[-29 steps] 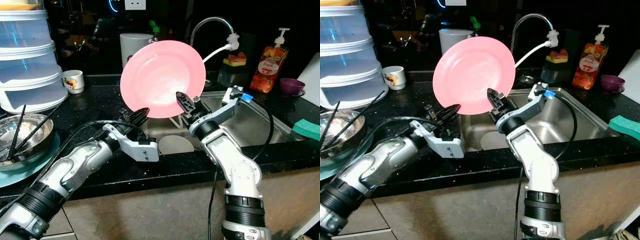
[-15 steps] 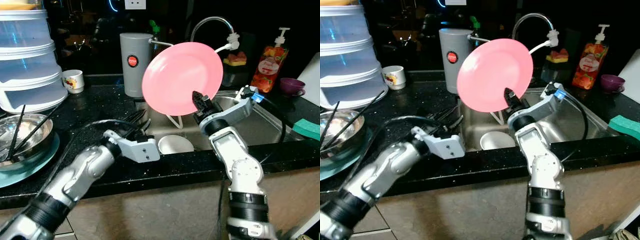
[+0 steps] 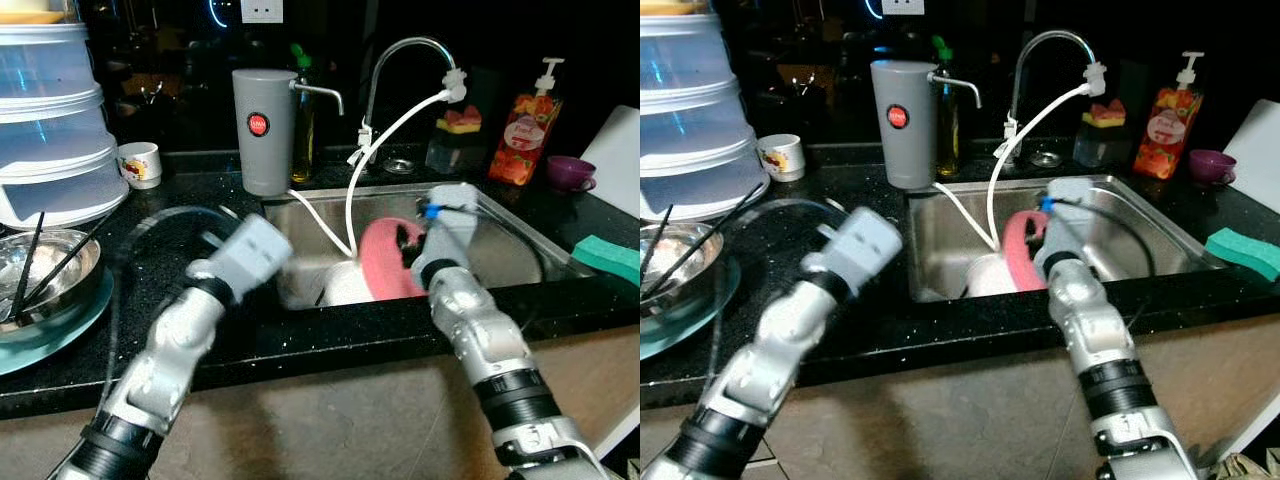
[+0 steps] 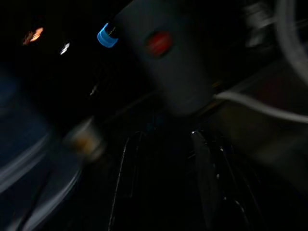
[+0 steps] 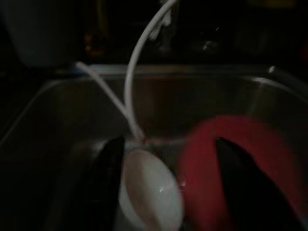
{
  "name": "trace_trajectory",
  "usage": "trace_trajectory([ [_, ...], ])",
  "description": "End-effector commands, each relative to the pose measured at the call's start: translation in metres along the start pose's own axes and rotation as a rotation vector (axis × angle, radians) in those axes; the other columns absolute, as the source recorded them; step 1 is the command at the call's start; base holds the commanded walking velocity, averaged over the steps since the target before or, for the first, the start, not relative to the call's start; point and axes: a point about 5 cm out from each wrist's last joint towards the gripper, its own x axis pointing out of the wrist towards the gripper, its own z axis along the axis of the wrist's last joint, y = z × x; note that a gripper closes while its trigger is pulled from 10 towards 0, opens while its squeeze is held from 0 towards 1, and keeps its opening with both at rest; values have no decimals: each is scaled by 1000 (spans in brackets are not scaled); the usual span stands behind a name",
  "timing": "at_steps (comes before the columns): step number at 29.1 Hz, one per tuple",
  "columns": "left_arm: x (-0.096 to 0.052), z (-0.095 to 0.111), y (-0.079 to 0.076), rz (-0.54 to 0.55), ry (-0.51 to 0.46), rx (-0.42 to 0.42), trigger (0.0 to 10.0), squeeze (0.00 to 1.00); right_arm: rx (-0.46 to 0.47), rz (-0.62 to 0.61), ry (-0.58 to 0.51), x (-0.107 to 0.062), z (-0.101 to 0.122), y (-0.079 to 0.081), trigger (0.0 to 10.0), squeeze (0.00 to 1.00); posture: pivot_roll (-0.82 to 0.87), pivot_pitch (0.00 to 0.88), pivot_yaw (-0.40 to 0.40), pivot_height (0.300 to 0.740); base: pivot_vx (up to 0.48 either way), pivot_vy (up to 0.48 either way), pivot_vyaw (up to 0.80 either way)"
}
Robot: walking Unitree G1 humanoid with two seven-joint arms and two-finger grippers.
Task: Kitchen organization
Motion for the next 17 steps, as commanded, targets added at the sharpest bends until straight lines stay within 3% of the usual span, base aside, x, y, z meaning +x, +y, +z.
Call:
trace_trajectory([
  [1, 1, -11, 15, 54, 92, -50, 10000, 0, 16, -2, -59, -2, 3, 0, 10000, 1000, 170, 58, -55, 740, 0, 0, 0],
  [4, 2, -13, 22, 79, 119, -77, 10000, 0, 40, 1, -110, -3, 10, 1, 10000, 1000, 168, 58, -53, 740, 0, 0, 0],
  [5, 2, -14, 28, 105, 146, -111, 10000, 0, 83, 10, -173, -6, 20, 1, 10000, 1000, 167, 57, -51, 740, 0, 0, 0],
  [6, 3, -14, 36, 132, 164, -150, 10000, 0, 148, 35, -240, -10, 32, 3, 10000, 0, 164, 56, -48, 740, 0, 0, 0],
  [9, 4, -10, 47, 163, 172, -201, 10000, 0, 232, 78, -333, -19, 50, 6, 10000, 0, 163, 57, -46, 740, 0, 0, 0],
  [12, 4, -5, 55, 176, 151, -193, 10000, 0, 255, 102, -368, -23, 57, 9, 10000, 0, 161, 56, -42, 740, 0, 0, 0],
  [14, 4, 4, 83, 223, 138, -211, 10000, 0, 266, 150, -410, -31, 68, 16, 10000, 0, 161, 59, -37, 740, 0, 0, 0],
  [15, 3, 6, 98, 249, 148, -214, 10000, 890, 265, 165, -419, -32, 70, 18, 10000, 0, 161, 59, -37, 740, 0, 0, 0],
  [16, 3, 6, 98, 249, 148, -214, 10000, 890, 265, 165, -419, -32, 70, 18, 10000, 0, 161, 59, -37, 740, 0, 0, 0],
  [17, 1, 7, 107, 267, 158, -216, 10000, 1000, 263, 173, -422, -33, 70, 20, 10000, 0, 161, 59, -37, 740, 0, 0, 0],
])
